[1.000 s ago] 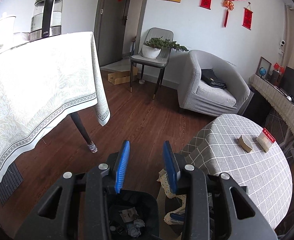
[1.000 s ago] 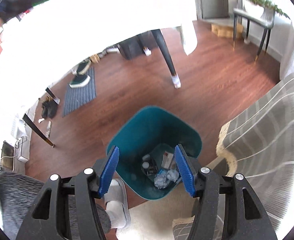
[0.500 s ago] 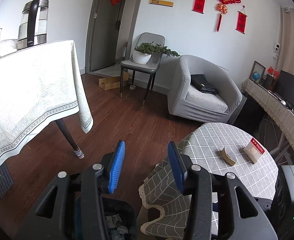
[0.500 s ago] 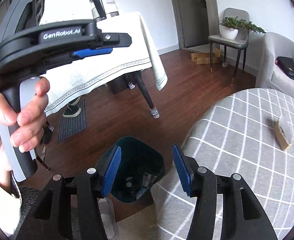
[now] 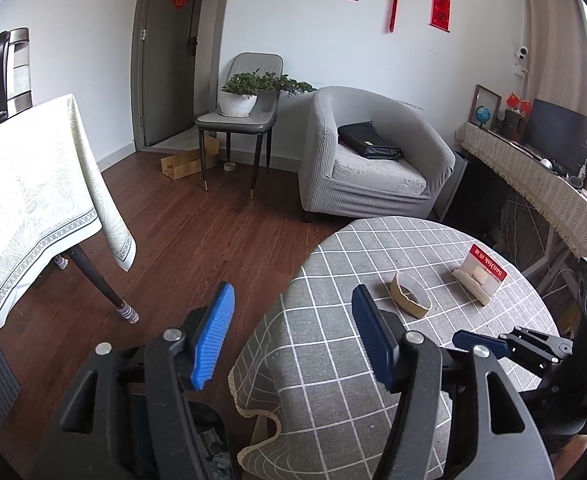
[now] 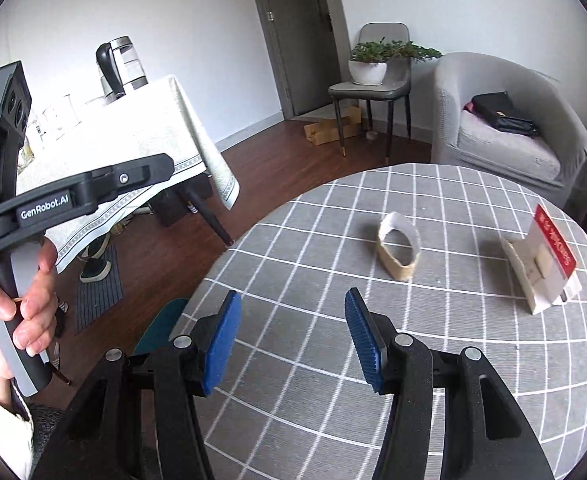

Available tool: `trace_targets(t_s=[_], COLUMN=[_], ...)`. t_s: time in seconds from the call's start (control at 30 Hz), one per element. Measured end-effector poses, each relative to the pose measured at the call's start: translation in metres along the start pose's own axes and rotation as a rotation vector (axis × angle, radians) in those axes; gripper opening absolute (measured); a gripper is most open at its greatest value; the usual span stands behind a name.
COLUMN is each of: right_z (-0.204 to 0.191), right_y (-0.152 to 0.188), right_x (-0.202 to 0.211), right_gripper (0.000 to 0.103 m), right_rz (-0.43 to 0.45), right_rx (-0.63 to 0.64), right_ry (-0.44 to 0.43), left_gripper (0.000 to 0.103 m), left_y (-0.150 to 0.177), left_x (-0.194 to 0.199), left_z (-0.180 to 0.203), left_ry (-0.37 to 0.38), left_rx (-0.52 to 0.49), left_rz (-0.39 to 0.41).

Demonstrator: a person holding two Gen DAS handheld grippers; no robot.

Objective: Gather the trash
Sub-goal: 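Move both open tools from the bin back over the checked table, then close the left tool on the cardboard tape roll while the right tool grasps the SanDisk package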

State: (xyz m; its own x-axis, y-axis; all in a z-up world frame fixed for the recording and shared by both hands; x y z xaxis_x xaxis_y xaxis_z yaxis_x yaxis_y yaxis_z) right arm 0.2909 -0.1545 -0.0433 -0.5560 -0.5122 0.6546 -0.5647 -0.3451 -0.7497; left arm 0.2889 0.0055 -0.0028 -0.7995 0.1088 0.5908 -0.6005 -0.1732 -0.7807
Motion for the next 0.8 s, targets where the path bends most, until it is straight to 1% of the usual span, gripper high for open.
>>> trace_targets(t_s=[0.17,0.2,0.33,0.43,0.53,0.67,0.8], right_z=[0.037,0.043,0.06,0.074,0.091,0.113,0.129], right_y=[0.007,0.008,0.013,0.017,0.022,0.029,0.032], right_x=[0.013,0.015,0.02,0.025,0.031,0.036,0.041], right_gripper=[0.054,0.054,0.054,0.054,0.059,0.059,0.059], right_rz=[0.012,0.018,0.032,0.037,0.045,0.049,0.054], right_rx=[-0.032,-0.046,-0.092,-0.11,-0.148,-0.195,-0.206], right_ry=[0.066,0.066,0.066,0.095,0.099,0.116,0.136], left_gripper=[0.07,0.073,0.075,0.076,0.077,0.077,0.078], left_y=[0.008,0.009,0.013,0.016,0.02,0.024,0.028], left_x=[-0.017,-0.021,-0.043,-0.058,-0.073,-0.091,-0.108], left_z=[0.026,0.032,0.062,0.079,0.089,0.101,0.111], left_ry=[0.017,0.02,0.049,0.063,0.054,0.056,0.043], left_rx=[-0.036,-0.042,-0.074,-0.084,-0.091,-0.092,-0.093], left_rz=[-0.029,-0.035,-0.064,-0.083,-0.1,-0.133,-0.161])
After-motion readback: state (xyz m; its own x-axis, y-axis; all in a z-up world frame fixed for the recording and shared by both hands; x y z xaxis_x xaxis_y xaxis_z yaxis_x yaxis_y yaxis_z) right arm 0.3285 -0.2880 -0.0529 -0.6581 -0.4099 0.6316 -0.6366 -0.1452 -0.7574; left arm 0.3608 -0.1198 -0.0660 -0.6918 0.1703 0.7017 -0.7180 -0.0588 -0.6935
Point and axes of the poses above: each gripper's, at about its wrist camera, not at the fingertips, and x roughly against the way its jaws point, z to its right, y to its underside, the point moved 5 cm from there along -x, roughly the way its jaws point, and after that the axes turned 7 degrees about x, right-handed, at the moved point
